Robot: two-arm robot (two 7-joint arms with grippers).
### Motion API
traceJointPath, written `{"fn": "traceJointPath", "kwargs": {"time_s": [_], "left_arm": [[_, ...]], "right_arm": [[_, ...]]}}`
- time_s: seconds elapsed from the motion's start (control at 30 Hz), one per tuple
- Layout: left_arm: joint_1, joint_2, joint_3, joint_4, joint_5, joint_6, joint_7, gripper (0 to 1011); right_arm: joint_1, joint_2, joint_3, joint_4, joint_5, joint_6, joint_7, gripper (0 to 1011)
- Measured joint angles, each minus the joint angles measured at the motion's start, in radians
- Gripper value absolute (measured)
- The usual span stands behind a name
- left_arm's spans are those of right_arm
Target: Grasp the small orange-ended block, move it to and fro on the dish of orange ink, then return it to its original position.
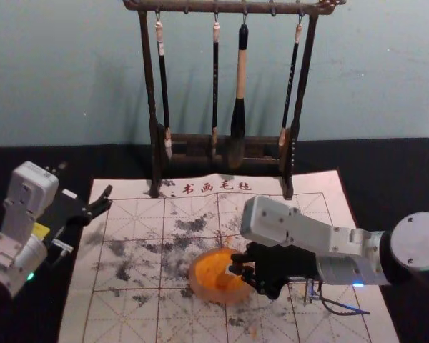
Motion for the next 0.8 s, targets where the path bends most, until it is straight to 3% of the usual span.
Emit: {"fn": "traceJointPath", "kwargs": {"time_s": [0.37,0.8], "left_arm": [[0.000,0.000,0.000,0.000,0.000,0.000,0.000,1001],[0.000,0.000,0.000,0.000,0.000,0.000,0.000,1001]], "right_arm": [[0.032,-0.031,-0.022,0.033,-0.031,0.003,0.000,85],[0.061,-0.062,-0.019,0.081,-0.049,0.013,-0.011,85]]}}
